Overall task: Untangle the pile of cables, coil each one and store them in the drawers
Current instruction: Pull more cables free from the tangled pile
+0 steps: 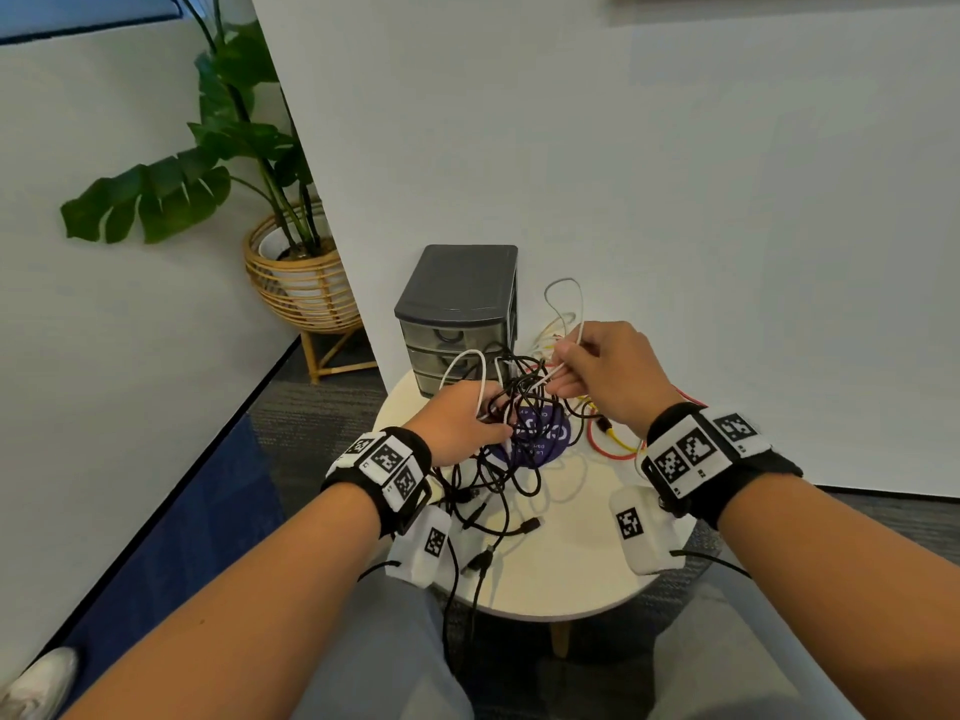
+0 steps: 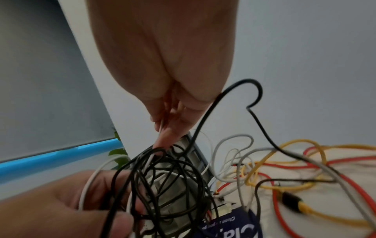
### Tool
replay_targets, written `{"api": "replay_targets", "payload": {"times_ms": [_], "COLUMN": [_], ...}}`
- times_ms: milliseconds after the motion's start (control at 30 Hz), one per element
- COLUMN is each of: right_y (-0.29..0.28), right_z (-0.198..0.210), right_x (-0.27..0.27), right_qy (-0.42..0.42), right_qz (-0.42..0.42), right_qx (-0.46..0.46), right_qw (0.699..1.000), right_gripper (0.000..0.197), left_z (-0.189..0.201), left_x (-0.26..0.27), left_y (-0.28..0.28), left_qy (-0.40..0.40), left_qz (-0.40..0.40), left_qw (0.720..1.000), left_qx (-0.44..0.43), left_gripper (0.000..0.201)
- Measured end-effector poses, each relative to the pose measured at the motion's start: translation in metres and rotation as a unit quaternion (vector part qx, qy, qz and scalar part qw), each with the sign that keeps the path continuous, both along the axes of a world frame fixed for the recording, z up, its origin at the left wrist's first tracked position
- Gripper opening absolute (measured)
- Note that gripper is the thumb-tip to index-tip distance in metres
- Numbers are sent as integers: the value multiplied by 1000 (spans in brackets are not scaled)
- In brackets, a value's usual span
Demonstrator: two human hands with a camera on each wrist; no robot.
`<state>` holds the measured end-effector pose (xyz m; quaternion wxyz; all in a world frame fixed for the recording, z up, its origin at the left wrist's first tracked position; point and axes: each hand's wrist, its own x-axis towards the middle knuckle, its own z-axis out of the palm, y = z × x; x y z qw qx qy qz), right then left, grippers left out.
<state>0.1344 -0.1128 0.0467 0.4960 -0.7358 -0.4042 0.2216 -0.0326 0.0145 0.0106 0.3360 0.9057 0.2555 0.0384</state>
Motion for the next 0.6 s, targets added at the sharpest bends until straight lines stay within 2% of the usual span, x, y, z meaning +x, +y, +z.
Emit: {"api": "replay_targets", "payload": {"times_ms": [133, 233, 367, 500, 600], "right_y": [-1, -7, -10, -8, -3], "right_z": [-3, -7, -14, -13, -16], "right_x": [0, 2, 4, 0, -3], "right_qy": [34, 37, -22, -100, -153], "right_qz": [-15, 23, 45, 64, 75], "right_qx": [9, -10, -40, -74, -98], "right_qw": [999, 999, 998, 990, 980], "right_gripper": [17, 6, 7, 11, 15], "left_z": [1, 2, 3, 4, 6], "left_x": [-1, -3, -2, 2, 4], "left_y": [2, 2, 2, -1, -3], "left_qy": [-16, -26, -9, -35, -66], "left_qz": [13, 18, 8, 28, 63], "left_qw": [1000, 999, 1000, 999, 996], "left_qx": [-7, -3, 7, 18, 14], "left_gripper": [11, 7, 15, 28, 24]}}
